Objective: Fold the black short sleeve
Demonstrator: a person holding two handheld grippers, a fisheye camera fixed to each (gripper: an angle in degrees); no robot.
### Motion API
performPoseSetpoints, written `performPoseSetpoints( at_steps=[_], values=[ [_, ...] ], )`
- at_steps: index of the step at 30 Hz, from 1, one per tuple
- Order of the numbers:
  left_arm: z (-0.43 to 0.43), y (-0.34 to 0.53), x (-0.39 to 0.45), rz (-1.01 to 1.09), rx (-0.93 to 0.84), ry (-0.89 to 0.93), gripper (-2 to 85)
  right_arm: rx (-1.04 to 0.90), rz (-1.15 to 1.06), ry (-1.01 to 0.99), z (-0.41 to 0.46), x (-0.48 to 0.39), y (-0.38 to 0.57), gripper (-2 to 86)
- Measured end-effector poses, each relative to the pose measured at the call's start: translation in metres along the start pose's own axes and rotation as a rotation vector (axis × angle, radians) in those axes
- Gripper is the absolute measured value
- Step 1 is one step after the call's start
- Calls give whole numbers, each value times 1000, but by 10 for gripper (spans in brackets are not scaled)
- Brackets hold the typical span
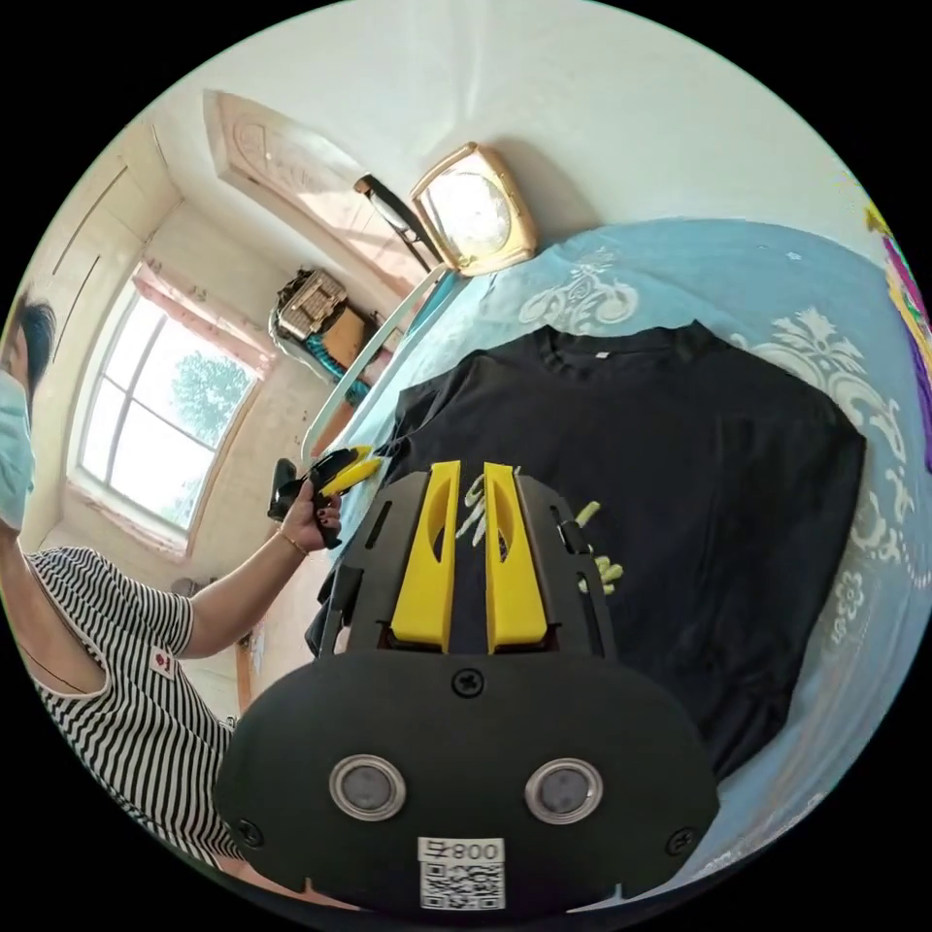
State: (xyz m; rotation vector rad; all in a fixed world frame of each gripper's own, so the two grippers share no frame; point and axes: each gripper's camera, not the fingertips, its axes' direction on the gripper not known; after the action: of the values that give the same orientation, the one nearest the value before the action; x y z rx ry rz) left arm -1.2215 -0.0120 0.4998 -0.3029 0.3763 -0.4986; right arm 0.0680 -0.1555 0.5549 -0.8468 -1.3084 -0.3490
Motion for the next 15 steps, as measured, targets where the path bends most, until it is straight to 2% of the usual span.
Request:
performPoseSetpoints(
  at_steps=[4, 6, 15],
  values=[
    [-23, -15, -15, 10, 1, -39, 35, -122, -123, -32, 76, -37, -49, 35],
    [-50, -8, -19, 41, 74, 7, 23, -158, -167, -26, 106, -51, -67, 36],
    [-103, 30, -45, 55, 153, 53, 11, -365, -341, 36, 266, -125, -161, 68]
  ],
)
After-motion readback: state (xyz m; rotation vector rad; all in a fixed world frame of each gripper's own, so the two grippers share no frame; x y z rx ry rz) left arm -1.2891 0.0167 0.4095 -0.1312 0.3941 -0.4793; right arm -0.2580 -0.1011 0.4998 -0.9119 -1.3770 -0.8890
